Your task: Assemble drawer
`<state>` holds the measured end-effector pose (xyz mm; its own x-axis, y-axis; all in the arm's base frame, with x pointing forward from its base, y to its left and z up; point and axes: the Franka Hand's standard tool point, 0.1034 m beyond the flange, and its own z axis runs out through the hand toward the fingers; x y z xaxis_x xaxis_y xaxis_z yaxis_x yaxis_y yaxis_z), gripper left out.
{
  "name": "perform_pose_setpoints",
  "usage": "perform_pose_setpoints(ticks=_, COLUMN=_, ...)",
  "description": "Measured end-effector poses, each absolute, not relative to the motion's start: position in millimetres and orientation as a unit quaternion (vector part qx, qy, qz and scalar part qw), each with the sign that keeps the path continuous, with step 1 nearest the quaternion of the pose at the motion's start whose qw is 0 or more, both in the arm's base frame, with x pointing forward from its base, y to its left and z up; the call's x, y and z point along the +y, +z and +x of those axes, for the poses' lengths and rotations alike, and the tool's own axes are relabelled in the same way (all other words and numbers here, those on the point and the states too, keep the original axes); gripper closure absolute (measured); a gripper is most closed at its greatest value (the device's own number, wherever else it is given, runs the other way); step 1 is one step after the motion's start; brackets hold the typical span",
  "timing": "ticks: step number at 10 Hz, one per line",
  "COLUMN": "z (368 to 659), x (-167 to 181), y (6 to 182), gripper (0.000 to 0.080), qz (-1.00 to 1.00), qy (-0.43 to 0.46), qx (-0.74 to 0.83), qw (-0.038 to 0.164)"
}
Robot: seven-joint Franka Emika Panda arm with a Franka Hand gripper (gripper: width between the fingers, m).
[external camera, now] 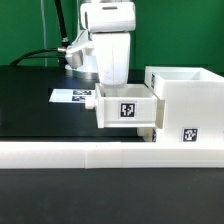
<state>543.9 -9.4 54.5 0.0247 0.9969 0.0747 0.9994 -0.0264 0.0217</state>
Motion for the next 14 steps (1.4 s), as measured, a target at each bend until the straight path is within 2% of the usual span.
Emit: perform_pose_setpoints(ticks=14, z=543, x=15, y=53.4, gripper=0.0755, qz=-0.736, qy=-0.027, qx=-0.676, qw=0.026)
